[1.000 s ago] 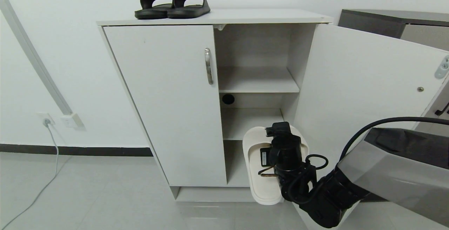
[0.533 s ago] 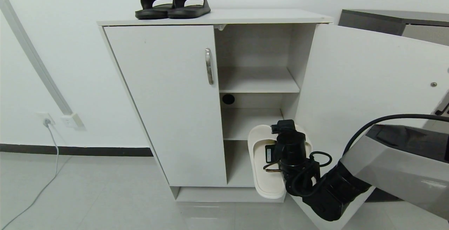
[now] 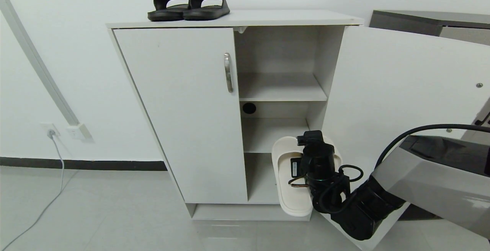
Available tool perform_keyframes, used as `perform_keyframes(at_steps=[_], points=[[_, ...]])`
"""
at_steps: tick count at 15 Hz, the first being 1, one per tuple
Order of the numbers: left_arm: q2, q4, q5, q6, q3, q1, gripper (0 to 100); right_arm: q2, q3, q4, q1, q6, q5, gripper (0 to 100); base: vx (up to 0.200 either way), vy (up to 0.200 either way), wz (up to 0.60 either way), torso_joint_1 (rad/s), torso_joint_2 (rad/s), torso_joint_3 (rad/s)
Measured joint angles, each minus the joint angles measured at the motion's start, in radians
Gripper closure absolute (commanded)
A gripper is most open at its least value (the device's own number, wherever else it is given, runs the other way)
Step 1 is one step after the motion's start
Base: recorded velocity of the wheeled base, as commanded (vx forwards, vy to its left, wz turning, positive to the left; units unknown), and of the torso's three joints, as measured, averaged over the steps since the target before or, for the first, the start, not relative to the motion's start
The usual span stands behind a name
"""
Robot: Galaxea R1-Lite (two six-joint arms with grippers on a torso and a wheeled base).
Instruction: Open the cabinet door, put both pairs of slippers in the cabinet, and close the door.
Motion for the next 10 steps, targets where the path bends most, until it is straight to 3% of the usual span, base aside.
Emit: perform_keyframes(at_steps=[7,10], points=[[0.000,0.000,0.000,0.001,0.000,0.001,100,0.000,-0.007,0.002,0.006,-0.003,0.000,100,0.000,0.000,0.00,0.000,0.00,0.000],[0.000,0.000,-0.003,0.002,0.000,0.000,100,0.022,-0.076,0.021,0.054,-0.002,0.008,100,0.000,0.000,0.00,0.000,0.00,0.000]])
